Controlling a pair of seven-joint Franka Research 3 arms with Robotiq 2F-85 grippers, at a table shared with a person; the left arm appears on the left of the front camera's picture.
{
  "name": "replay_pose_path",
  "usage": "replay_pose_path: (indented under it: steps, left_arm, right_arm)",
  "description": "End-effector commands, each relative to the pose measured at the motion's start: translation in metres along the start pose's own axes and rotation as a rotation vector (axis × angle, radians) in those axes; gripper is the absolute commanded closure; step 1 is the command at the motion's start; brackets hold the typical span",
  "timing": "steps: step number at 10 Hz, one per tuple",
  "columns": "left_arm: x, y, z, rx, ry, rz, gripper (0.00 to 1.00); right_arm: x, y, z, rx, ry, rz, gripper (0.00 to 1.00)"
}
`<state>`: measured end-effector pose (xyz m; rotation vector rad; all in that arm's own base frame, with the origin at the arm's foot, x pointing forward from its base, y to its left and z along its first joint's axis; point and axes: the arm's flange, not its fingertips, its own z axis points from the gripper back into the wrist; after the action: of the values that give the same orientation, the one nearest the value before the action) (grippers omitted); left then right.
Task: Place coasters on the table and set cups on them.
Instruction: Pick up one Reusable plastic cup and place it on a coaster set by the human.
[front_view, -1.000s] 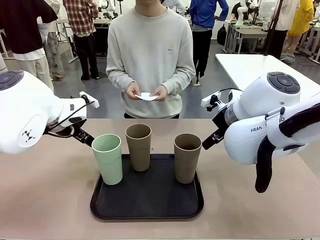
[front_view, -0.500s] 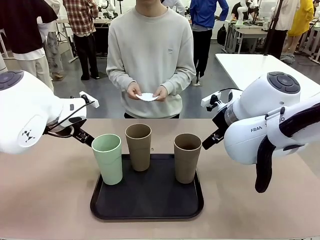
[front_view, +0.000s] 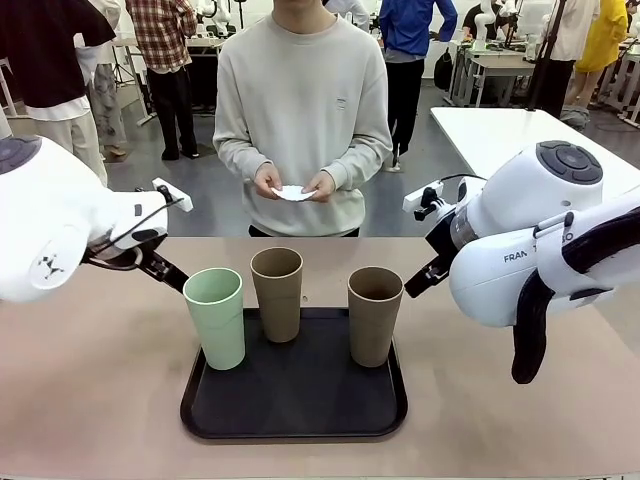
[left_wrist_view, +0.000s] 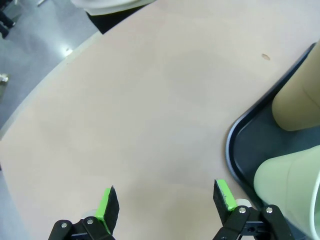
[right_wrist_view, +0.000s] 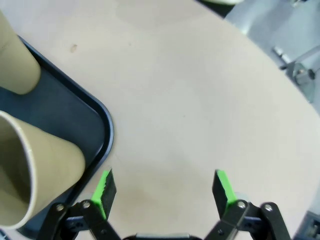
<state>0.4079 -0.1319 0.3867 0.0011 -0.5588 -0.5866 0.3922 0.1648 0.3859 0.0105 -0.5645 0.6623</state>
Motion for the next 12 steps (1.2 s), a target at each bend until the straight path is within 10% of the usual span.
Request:
replay_pose_path:
  steps: [1,4,7,8,10,12]
  left_arm:
    - [-0.006,0.007,0.065,-0.035,0.048,-0.031,0.00]
    - [-0.051,-0.027,0.165,-0.114,0.172,-0.082,0.00]
    - [-0.093,-0.052,0.188,-0.110,0.296,-0.005,0.00]
    - [-0.042,-0.030,0.188,-0.106,0.250,-0.079,0.00]
    - [-0.058,-0.038,0.209,-0.116,0.291,-0.065,0.00]
    - [-0.058,-0.001,0.192,-0.474,0.051,0.088,0.00]
  right_arm:
    - [-0.009,0.023,0.058,-0.037,0.126,0.046,0.00]
    - [-0.053,0.076,0.163,-0.083,0.235,0.088,0.00]
    - [-0.111,0.103,0.183,-0.126,0.275,0.087,0.00]
    - [-0.033,0.086,0.191,-0.121,0.272,0.108,0.00]
    - [-0.048,0.100,0.217,-0.135,0.280,0.114,0.00]
    - [-0.073,0.031,0.220,0.288,-0.090,-0.164,0.00]
